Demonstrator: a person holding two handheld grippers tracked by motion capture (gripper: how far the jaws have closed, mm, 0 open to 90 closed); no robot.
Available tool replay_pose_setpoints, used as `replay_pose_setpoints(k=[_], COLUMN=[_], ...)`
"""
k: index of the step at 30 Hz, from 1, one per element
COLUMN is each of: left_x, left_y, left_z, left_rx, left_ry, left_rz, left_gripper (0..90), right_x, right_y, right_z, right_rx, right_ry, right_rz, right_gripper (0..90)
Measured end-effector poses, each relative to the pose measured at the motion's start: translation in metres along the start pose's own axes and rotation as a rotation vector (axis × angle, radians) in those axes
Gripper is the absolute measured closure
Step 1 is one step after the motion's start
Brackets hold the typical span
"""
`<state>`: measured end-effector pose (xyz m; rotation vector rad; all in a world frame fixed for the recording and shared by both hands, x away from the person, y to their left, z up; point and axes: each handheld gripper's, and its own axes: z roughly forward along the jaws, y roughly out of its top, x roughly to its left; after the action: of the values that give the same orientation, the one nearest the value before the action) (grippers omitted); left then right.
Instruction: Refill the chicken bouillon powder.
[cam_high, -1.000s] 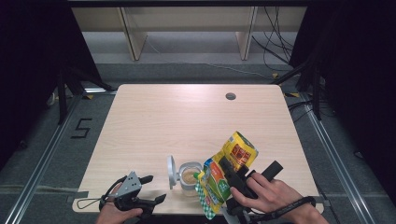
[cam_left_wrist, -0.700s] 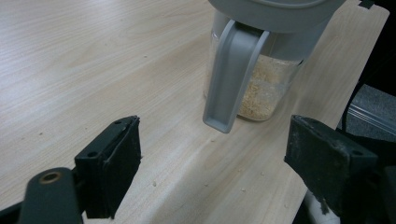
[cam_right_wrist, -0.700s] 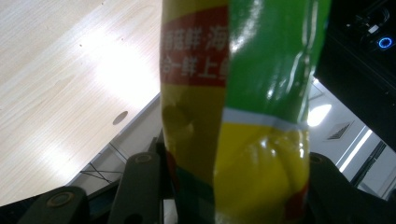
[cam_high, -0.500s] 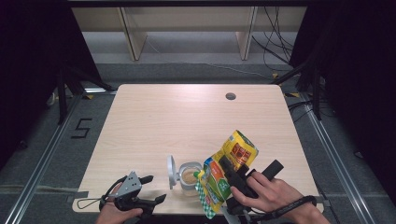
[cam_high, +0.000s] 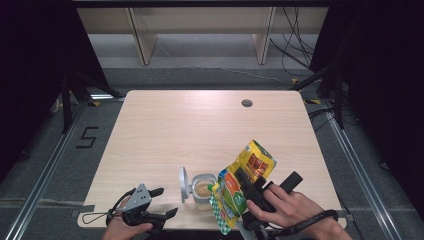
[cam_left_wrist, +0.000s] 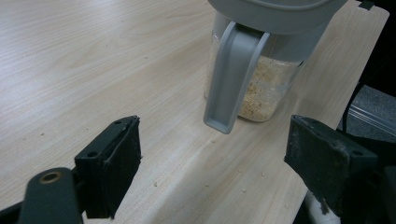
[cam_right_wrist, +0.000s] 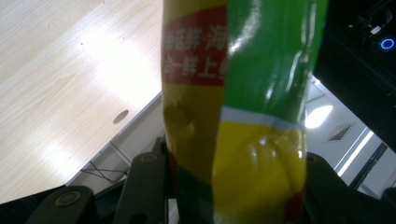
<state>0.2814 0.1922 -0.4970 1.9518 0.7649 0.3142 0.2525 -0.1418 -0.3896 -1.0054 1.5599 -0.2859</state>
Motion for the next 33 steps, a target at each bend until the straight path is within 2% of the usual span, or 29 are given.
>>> replay_pose_setpoints(k=[2, 5, 7, 8, 9, 12, 13, 15, 17, 18, 19, 20, 27, 28, 33], left_x=[-0.0014, -0.0009, 0.0003, 0.0002, 0.0003, 0.0004, 0.0, -0.001, 0.0002, -0.0009, 0.0, 0.0007, 0.0007, 0.0002, 0.0005], left_y=[-0.0007, -0.0005, -0.0001, -0.0002, -0.0002, -0.0001, -0.0001, -0.0006, 0.0, -0.0005, -0.0003, -0.0002, -0.0001, -0.0002, -0.0002], left_z=[0.0005, 0.0004, 0.0004, 0.0004, 0.0004, 0.0001, 0.0003, 0.0003, -0.0002, -0.0004, -0.0003, 0.0, 0.0001, 0.0006, 0.0004], left_rx=[0.001, 0.004, -0.001, 0.0, 0.001, 0.005, 0.002, 0.003, 0.001, 0.006, 0.005, 0.004, 0.006, 0.0, 0.008], left_ry=[-0.007, -0.007, -0.006, -0.006, -0.006, -0.006, -0.007, -0.006, 0.0, 0.003, 0.001, -0.005, -0.004, -0.005, -0.005], left_rz=[-0.026, -0.019, 0.001, -0.002, 0.0, 0.007, 0.002, -0.024, 0.0, -0.021, -0.004, 0.005, 0.007, -0.002, 0.007], left_gripper=[17.8, 17.8, 17.8, 17.8, 17.8, 17.8, 17.8, 17.8, 17.8, 17.8, 17.8, 17.8, 17.8, 17.8, 17.8], right_x=[0.0003, 0.0008, 0.0006, 0.0008, 0.0023, 0.0026, 0.0016, 0.003, 0.0032, 0.0041, 0.0042, 0.0037, 0.0057, 0.0062, 0.0047], right_y=[-0.0002, -0.0005, -0.0006, -0.0006, -0.0008, -0.0009, -0.001, -0.0022, -0.0031, -0.0032, -0.0034, -0.0042, -0.0045, -0.0047, -0.0051], right_z=[0.0001, -0.0005, 0.0, 0.0, -0.0008, -0.0008, 0.0001, -0.0006, -0.0005, -0.0008, -0.0007, -0.0015, -0.0027, -0.0026, -0.0025], right_rx=[-0.002, 0.002, -0.004, -0.005, 0.006, 0.005, -0.006, 0.0, -0.002, 0.0, -0.005, 0.001, -0.001, 0.003, 0.002], right_ry=[0.001, -0.005, -0.004, -0.003, -0.004, -0.005, -0.004, -0.002, -0.005, -0.01, -0.007, -0.007, -0.01, -0.01, -0.006], right_rz=[0.003, 0.005, -0.003, -0.002, 0.02, 0.024, 0.009, 0.046, 0.052, 0.073, 0.084, 0.072, 0.089, 0.087, 0.068], right_gripper=[63.3, 63.4, 63.4, 63.4, 63.4, 63.4, 63.4, 63.5, 63.5, 63.5, 63.5, 63.5, 63.5, 63.6, 63.6])
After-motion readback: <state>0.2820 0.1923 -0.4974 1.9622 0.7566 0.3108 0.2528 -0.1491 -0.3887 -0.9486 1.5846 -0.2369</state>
